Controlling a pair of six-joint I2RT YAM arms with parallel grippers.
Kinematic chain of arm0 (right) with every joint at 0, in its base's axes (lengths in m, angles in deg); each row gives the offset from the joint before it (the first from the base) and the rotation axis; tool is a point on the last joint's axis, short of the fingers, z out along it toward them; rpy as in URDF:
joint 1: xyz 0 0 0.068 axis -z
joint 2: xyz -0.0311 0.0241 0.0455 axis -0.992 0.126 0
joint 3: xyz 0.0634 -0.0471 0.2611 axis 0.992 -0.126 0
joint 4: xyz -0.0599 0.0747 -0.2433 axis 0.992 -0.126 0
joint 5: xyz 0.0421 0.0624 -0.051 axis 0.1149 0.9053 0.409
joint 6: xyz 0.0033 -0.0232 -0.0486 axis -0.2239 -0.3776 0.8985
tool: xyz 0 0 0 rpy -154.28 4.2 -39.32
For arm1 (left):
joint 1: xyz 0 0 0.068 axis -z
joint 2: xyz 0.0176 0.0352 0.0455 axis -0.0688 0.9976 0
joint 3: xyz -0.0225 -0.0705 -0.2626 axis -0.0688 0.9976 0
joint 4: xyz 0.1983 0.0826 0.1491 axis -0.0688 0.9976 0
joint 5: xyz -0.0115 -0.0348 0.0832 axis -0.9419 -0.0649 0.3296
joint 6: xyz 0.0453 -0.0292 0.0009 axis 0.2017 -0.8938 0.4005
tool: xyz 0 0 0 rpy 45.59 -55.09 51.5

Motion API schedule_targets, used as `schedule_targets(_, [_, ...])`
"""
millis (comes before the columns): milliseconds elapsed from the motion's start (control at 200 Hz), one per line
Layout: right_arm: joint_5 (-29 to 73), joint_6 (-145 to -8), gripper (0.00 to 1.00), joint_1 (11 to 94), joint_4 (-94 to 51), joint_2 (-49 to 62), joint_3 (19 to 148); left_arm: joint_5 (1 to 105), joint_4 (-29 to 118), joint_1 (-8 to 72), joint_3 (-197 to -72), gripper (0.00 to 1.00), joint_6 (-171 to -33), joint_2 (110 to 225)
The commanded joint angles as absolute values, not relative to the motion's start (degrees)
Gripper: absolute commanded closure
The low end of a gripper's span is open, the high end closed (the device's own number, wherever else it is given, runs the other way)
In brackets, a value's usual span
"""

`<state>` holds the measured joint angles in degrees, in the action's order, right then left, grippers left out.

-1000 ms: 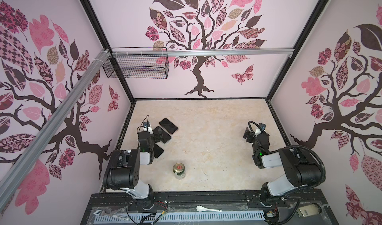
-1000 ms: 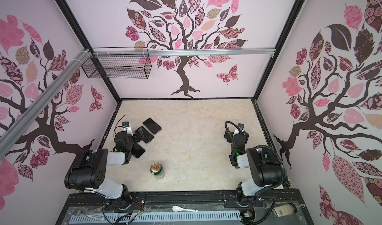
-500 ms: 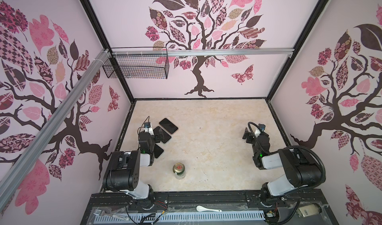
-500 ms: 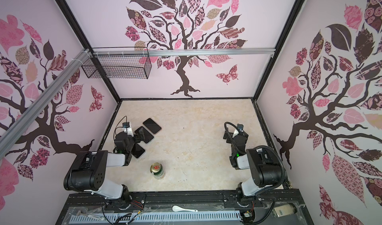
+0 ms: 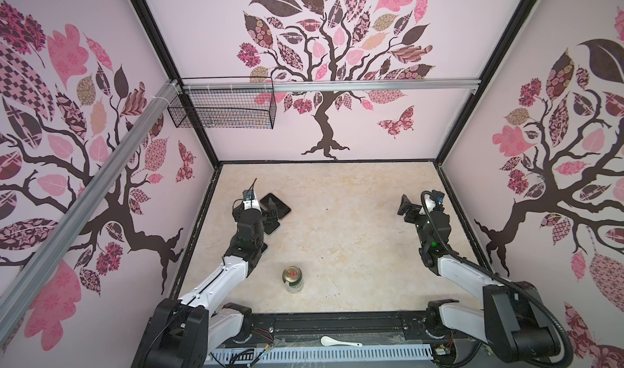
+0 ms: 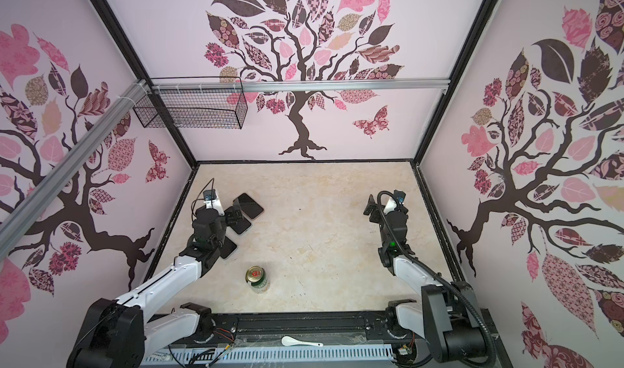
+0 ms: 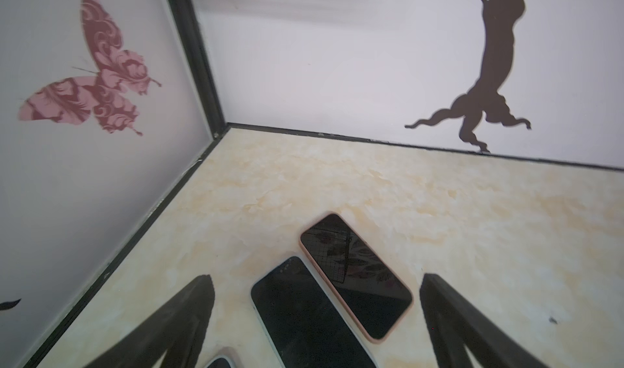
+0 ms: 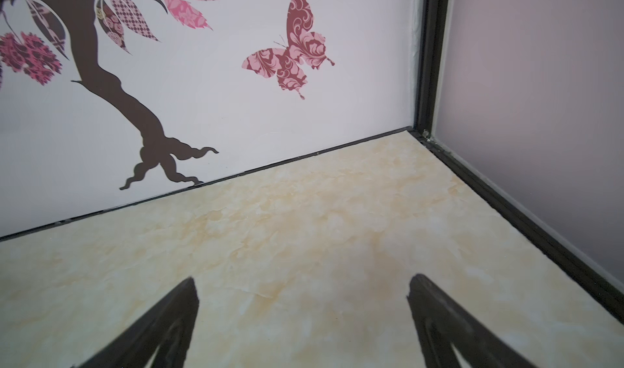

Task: Take the phone out of the phone case
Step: Pick up the phone from the middle-left of the table.

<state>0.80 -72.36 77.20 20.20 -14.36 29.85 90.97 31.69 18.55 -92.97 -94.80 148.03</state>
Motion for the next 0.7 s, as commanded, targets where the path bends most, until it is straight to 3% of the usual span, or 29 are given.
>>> schedule_targets(0, [6.2, -81.1, 0.0, 76.8, 9.5, -18.0, 34.0, 100.4, 56.2, 18.5, -103.0, 0.02, -112.9, 148.1])
schedule_targets(205, [12.4, -89.5, 0.0, 76.0, -1.6, -22.9, 37.5, 94.6, 82.2, 18.4, -115.4, 0.02, -126.1, 154.7])
schedule_targets(410, [10.1, -90.3, 0.0, 69.4, -20.7, -22.0, 46.2, 87.5, 91.7, 18.1, -114.7, 0.02, -131.4, 154.5])
schedule_targets(580, [8.2, -86.7, 0.0, 58.3, -29.3, -18.4, 51.5, 77.8, 91.5, 9.8, -108.3, 0.02, -132.4, 152.1])
schedule_targets(695, [4.6, -83.2, 0.0, 48.6, -32.9, -16.8, 54.0, 76.7, 90.9, 6.0, -106.4, 0.02, -131.6, 151.6])
